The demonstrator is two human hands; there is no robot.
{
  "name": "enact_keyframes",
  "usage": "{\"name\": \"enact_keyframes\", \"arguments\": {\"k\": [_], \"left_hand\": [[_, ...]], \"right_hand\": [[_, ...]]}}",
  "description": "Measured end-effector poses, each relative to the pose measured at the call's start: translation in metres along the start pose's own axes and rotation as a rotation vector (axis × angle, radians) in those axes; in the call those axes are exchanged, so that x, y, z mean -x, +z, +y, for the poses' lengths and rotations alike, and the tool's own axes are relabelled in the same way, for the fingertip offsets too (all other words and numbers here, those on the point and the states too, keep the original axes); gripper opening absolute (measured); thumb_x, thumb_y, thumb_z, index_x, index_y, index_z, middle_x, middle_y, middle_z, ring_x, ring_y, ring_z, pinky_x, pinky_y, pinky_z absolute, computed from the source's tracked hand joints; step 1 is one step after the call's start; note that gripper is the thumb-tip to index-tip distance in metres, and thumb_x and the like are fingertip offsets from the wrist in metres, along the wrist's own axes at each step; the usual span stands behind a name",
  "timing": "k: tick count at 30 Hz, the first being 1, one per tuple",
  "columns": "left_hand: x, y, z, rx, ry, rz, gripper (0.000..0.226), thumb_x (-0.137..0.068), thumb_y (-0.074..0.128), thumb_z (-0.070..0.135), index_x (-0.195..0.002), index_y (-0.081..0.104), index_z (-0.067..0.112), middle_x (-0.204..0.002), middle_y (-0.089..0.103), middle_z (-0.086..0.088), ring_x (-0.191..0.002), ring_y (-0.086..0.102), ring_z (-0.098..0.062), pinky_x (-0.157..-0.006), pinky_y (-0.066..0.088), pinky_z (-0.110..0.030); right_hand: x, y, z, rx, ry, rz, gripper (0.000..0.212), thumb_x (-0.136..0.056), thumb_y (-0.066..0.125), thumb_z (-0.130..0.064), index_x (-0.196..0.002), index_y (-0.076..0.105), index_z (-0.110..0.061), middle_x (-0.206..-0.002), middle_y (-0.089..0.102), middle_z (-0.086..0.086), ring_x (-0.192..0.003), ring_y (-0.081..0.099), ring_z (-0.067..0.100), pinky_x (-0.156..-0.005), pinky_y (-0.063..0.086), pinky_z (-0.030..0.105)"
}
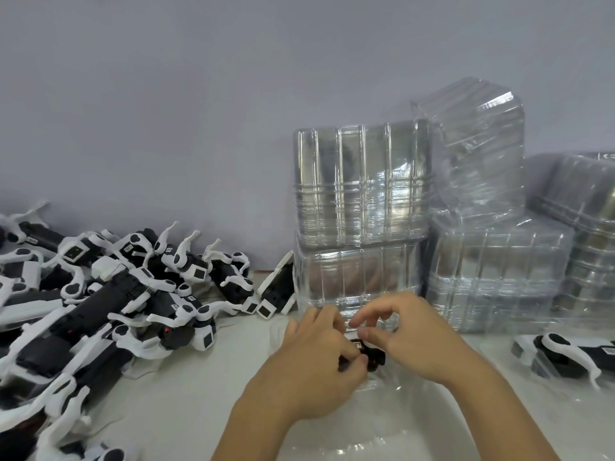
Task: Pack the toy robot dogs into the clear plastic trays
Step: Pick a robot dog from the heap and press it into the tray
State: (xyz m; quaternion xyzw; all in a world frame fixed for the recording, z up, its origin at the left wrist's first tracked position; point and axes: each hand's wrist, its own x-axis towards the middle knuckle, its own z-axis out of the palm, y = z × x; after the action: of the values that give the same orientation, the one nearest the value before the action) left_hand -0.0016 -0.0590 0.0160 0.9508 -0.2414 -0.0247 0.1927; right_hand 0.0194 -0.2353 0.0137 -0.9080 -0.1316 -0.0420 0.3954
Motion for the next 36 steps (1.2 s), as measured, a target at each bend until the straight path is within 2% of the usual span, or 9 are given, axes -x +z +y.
{"name": "enact_keyframes", "arguments": {"k": [4,8,12,16,20,22,25,29,36], "left_hand": [[-0.002,0.002,-0.003,0.01,0.006,0.017,0.041,-0.101,0.046,0.04,-0.063,0.05,0.022,-0.105,0.037,0.008,-0.103,0.029,-0.01,-0.091,0.027,-0.032],[-0.003,0.003,-0.007,0.059,0.027,0.053,0.035,-0.098,0.051,0.04,-0.074,0.066,0.02,-0.104,0.041,0.011,-0.103,0.033,-0.007,-0.088,0.029,-0.028],[-0.006,-0.003,-0.02,0.286,-0.019,0.298,0.018,-0.091,0.063,0.025,-0.077,0.073,0.021,-0.085,0.063,0.006,-0.083,0.058,-0.007,-0.077,0.05,-0.032],[-0.008,-0.004,-0.036,0.184,-0.104,0.483,0.015,-0.089,0.069,0.024,-0.075,0.074,0.027,-0.073,0.063,0.021,-0.082,0.056,0.005,-0.072,0.037,-0.008],[-0.012,0.005,-0.042,0.174,-0.132,0.521,0.022,-0.091,0.069,0.024,-0.07,0.074,0.02,-0.068,0.066,0.009,-0.076,0.058,-0.009,-0.076,0.042,-0.026],[-0.013,0.007,-0.041,0.216,-0.147,0.55,0.027,-0.093,0.067,0.024,-0.069,0.074,0.014,-0.066,0.066,0.002,-0.073,0.058,-0.015,-0.075,0.043,-0.029],[-0.013,0.005,-0.042,0.394,-0.165,0.613,0.03,-0.096,0.063,0.018,-0.07,0.072,0.009,-0.064,0.067,-0.001,-0.068,0.059,-0.015,-0.065,0.043,-0.022],[-0.01,0.0,-0.043,0.594,-0.184,0.596,0.026,-0.094,0.062,0.007,-0.084,0.078,0.024,-0.071,0.072,0.015,-0.075,0.065,-0.002,-0.066,0.044,-0.008],[-0.01,0.001,-0.044,0.641,-0.189,0.578,0.027,-0.088,0.069,0.002,-0.084,0.078,0.027,-0.078,0.075,0.015,-0.078,0.065,0.001,-0.07,0.046,-0.007]], "right_hand": [[0.0,0.0,0.0,-0.034,0.015,-0.008,0.017,-0.087,0.078,-0.023,-0.085,0.077,-0.04,-0.087,0.07,-0.013,-0.093,0.061,0.001,-0.077,0.041,0.009],[0.0,-0.001,0.0,-0.051,0.035,-0.014,0.016,-0.087,0.078,-0.024,-0.086,0.076,-0.04,-0.087,0.069,-0.014,-0.096,0.06,0.0,-0.08,0.039,0.012],[-0.001,-0.002,-0.002,0.004,0.038,-0.023,0.014,-0.086,0.078,-0.03,-0.089,0.075,-0.042,-0.088,0.068,-0.013,-0.094,0.058,-0.001,-0.078,0.039,0.012],[-0.003,0.003,-0.009,0.178,0.103,-0.078,0.025,-0.076,0.081,-0.049,-0.095,0.064,-0.047,-0.108,0.054,-0.012,-0.097,0.051,0.001,-0.07,0.037,0.013],[-0.003,0.022,-0.019,0.364,0.125,-0.064,0.055,-0.061,0.079,-0.064,-0.101,0.048,-0.043,-0.107,0.043,-0.017,-0.11,0.03,0.011,-0.084,0.031,0.032],[-0.003,0.027,-0.023,0.375,0.14,-0.058,0.062,-0.057,0.077,-0.068,-0.102,0.043,-0.041,-0.102,0.037,-0.019,-0.107,0.025,0.013,-0.085,0.026,0.035],[-0.003,0.029,-0.026,0.388,0.175,-0.064,0.069,-0.054,0.076,-0.073,-0.103,0.04,-0.041,-0.103,0.035,-0.016,-0.106,0.023,0.014,-0.088,0.024,0.036],[-0.004,0.032,-0.029,0.403,0.21,-0.057,0.071,-0.053,0.078,-0.073,-0.104,0.04,-0.041,-0.105,0.035,-0.014,-0.106,0.022,0.014,-0.088,0.024,0.036],[-0.006,0.039,-0.032,0.442,0.234,-0.02,0.07,-0.054,0.078,-0.07,-0.104,0.039,-0.039,-0.107,0.036,-0.011,-0.105,0.023,0.016,-0.088,0.028,0.037]]}}
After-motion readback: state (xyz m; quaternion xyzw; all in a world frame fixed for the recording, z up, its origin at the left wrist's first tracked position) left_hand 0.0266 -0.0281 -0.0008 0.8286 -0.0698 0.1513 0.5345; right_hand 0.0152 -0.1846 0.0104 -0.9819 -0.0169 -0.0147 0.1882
